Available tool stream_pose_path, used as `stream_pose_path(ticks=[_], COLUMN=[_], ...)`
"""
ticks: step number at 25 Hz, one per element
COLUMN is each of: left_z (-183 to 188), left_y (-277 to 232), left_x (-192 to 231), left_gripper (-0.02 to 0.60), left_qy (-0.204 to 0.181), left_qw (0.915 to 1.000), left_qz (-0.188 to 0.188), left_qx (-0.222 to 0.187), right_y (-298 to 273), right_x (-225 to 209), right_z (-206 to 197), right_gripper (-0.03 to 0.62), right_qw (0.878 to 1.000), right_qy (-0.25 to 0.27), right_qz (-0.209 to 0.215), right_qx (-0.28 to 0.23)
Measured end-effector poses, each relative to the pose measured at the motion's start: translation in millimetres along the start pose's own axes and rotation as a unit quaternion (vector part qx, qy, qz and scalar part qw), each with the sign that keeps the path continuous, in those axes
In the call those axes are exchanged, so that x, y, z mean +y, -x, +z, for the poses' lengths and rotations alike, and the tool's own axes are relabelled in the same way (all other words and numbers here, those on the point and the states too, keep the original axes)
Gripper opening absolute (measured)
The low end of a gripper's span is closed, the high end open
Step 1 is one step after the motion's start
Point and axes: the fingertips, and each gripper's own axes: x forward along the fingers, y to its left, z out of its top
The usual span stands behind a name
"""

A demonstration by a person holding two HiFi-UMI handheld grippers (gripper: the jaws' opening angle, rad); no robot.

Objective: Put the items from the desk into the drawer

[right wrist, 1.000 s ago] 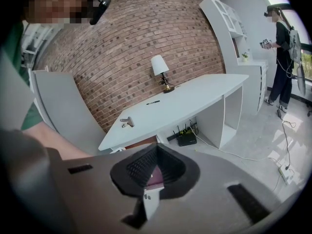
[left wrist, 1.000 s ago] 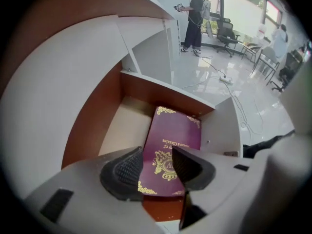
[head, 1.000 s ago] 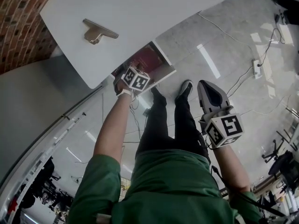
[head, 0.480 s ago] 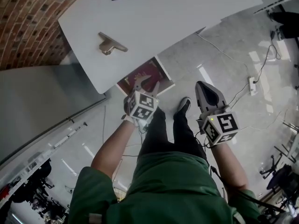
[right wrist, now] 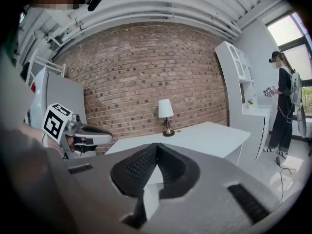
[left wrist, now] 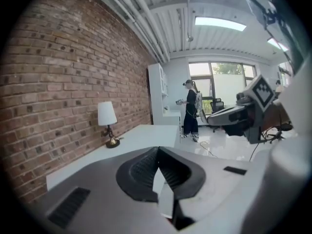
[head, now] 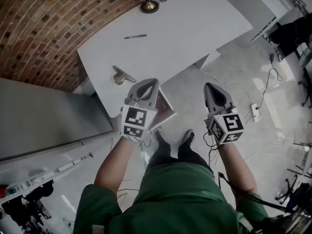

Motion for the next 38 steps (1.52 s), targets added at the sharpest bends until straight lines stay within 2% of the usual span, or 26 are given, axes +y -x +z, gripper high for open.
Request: stream_pose_path(ticks=[5,8,11,16,21,26,33,36,38], left_z=[87,129,162,202,215,221,246,243,241], left_y=[25,38,55,78,89,98,114,116,116], left_x=[6,1,-11,-1,15,32,32,35,36], left_gripper=[0.009,0.011,0.011,0.011,0.011,0.011,0.011,0.011,0.011], left_qy=[-0.009,-0.001,0.0,-0.012,0.011,0.053,0.023,-0.003,-0.008], left_qw=[0.9963,0.9933,0.9905,0.9832,0.9766,0.9697,0.9616,0.9582,0.9572], left_qz=[0.032,0.025,0.005,0.03,0.08,0.096,0.106,0.129,0.132], left_qx=[-0.079,-0.113,-0.137,-0.18,-0.199,-0.218,-0.252,-0.255,-0.257], right_y=[11,20,33,45,56,59,71,70,68], right_x=[-14,-13,-6,3,10,19,23,25,26], right_z=[73,112,141,177,202,214,226,228,227], right_gripper=[0.002,0.002,0.002,0.002,0.002,0.002,0.002,0.002,0.002], right_qw=[0.997,0.994,0.99,0.981,0.975,0.972,0.968,0.969,0.971], right_qy=[0.027,0.041,0.059,0.077,0.09,0.1,0.112,0.098,0.087], right_qz=[-0.012,-0.01,-0.008,-0.007,-0.003,-0.003,-0.012,-0.004,0.001], right_qx=[-0.067,-0.102,-0.131,-0.176,-0.203,-0.215,-0.224,-0.225,-0.223])
